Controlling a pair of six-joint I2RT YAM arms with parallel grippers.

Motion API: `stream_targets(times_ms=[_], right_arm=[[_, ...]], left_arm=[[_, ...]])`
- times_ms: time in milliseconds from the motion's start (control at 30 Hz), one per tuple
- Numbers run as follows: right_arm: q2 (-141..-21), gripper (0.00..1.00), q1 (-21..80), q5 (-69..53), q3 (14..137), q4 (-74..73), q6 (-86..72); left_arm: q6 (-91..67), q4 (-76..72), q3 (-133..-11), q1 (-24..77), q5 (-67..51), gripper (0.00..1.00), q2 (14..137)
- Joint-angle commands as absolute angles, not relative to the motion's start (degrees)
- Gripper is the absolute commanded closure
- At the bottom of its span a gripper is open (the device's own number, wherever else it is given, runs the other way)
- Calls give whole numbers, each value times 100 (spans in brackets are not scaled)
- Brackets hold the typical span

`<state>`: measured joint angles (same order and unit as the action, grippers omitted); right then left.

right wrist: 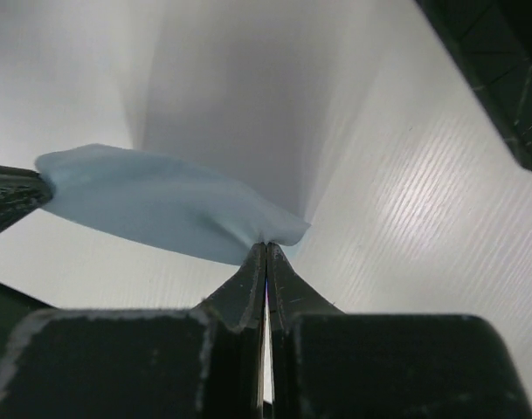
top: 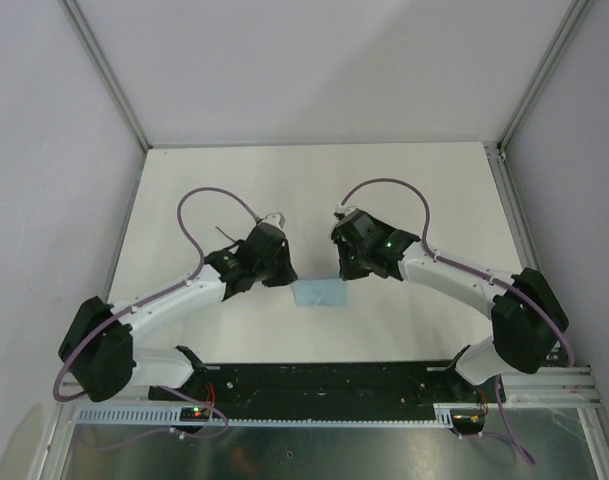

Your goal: Organize the sunglasses

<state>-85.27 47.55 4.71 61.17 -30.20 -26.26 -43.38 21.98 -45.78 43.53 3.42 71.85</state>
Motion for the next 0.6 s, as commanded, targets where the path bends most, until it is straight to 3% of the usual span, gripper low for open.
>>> stream_targets(times_ms=[0, 300, 567], right_arm=[[-8749, 100, 4309, -133, 6193, -2533, -2344], [-9499, 100, 3760, -558, 6469, -2376, -2049], [-9655, 100, 3655, -729, 6542, -2366, -1981]], left_arm=[[-3862, 1975, -5118, 4090, 412, 100, 7575], [-3558, 1494, -5552, 3974, 146, 100, 8667], [-3370, 1430, -5694, 3910, 158, 100, 8907]])
